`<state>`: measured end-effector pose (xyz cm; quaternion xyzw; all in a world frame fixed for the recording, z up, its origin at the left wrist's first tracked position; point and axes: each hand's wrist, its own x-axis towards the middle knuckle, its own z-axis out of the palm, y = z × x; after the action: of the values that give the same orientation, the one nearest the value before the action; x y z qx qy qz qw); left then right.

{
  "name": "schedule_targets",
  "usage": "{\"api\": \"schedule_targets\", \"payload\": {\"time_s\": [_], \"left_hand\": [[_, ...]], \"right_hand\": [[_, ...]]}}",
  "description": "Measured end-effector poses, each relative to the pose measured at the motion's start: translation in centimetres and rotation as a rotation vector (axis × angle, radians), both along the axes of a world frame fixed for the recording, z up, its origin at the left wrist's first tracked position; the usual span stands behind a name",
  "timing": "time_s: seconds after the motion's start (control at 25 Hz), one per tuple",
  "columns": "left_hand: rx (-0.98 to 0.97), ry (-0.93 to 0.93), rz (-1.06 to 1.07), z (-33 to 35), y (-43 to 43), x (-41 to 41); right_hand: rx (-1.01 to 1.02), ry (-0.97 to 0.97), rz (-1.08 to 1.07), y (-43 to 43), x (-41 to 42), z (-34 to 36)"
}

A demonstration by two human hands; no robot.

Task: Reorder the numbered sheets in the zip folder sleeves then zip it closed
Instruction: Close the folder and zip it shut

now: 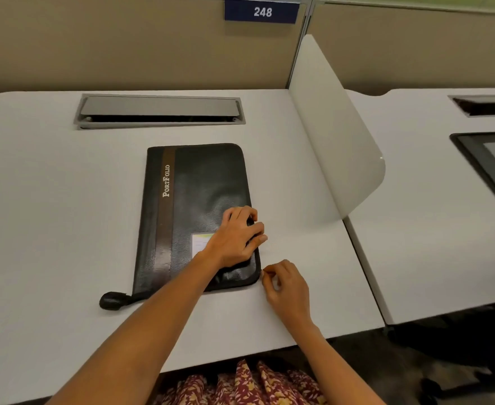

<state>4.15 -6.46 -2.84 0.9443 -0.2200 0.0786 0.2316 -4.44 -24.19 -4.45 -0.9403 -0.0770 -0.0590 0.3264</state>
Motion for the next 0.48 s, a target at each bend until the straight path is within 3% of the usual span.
{"api": "schedule_targets", "payload": {"time_s": [0.16,0.48], "left_hand": [[-0.126,0.008,0.051,-0.2,-0.4,0.2],[-0.154,0.061,0.046,-0.5,-0.3,0.6]], "right_hand": [[-0.027,-0.033,0.020,-0.5,3.7,-0.1],[-0.021,0.028,-0.013,2.9,14.9,0.6]]}}
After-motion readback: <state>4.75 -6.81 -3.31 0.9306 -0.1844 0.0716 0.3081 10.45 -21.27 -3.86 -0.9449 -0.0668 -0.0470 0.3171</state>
